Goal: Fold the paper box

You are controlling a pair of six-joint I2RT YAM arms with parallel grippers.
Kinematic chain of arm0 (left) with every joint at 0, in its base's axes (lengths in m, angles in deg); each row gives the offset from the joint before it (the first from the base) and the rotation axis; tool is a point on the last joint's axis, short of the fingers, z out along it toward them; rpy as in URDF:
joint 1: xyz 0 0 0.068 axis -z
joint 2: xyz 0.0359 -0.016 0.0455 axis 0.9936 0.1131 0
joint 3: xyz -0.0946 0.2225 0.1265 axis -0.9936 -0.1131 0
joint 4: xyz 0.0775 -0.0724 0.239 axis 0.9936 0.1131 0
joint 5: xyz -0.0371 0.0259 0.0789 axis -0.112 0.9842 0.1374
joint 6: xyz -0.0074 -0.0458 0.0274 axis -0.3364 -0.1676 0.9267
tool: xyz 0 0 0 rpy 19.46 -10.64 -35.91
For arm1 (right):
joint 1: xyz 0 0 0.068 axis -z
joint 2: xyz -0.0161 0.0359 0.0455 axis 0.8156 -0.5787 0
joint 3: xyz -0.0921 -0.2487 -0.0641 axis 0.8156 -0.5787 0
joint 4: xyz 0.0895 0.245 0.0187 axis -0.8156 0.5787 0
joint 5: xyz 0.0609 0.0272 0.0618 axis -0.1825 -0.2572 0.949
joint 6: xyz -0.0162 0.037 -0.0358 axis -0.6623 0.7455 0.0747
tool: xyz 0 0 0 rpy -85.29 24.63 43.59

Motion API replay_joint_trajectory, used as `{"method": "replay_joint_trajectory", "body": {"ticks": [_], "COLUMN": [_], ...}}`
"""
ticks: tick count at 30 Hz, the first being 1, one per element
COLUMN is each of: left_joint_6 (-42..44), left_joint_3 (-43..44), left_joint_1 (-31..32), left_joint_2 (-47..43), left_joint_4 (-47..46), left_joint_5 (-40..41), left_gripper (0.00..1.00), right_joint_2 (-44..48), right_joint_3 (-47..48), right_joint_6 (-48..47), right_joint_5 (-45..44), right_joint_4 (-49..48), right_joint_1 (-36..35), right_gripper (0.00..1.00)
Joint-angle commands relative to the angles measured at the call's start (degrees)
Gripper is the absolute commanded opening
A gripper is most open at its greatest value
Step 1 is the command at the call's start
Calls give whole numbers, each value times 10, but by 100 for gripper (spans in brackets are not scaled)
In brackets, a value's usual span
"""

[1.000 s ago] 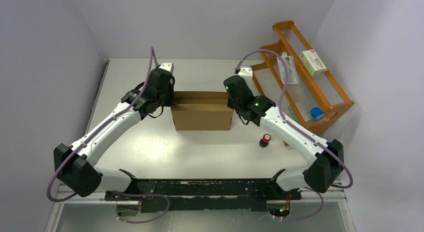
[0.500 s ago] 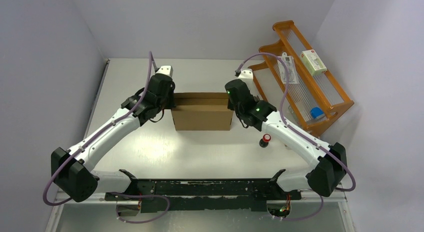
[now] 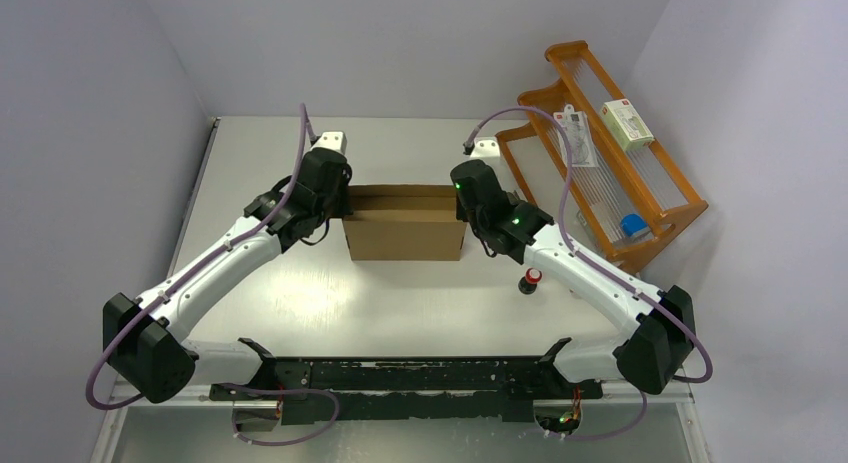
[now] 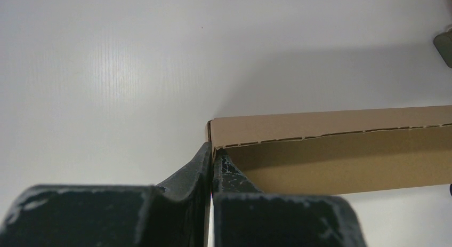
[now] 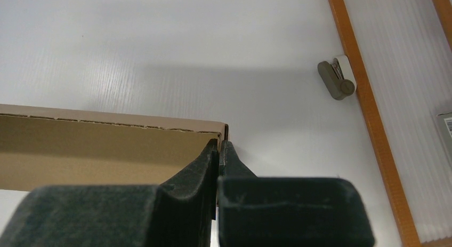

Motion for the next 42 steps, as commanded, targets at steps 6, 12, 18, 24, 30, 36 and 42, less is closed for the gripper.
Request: {"method": "replay_joint_trajectory", "body": {"ticks": [6,12,18,24,30,36,42], "left_joint_6": [-11,-22,-33,-40,-42,-38,-40], "left_joint_3": [-20,-32,-60,-102,-145,-155,-155], "left_joint_1": [14,14,15,15,15,15,14], "left_joint_2": [13,5,-10,-37,-55,-63,-115], "left_joint_4": [21,1,-19,-45,-79,-81,-87], "left_joint_5": [-13,-40,-44,-32,-29,-23,-35], "left_gripper": [5,5,5,5,9,18,44], "right_joint_2": [-13,-6,3,24,40,44,70], "right_joint_3": [4,-12,-54,-107,-155,-157,-138], "right_joint_6": [-21,43,54,36,37,49,51], "right_joint_5": [32,68,80,70,64,71,80], "right_joint_4": [10,-10,-50,-91,-130,-138,-137], "right_joint_1": [-14,-13,-14,-14,-14,-13,-14], "right_gripper": [0,0,0,0,0,10,29]}}
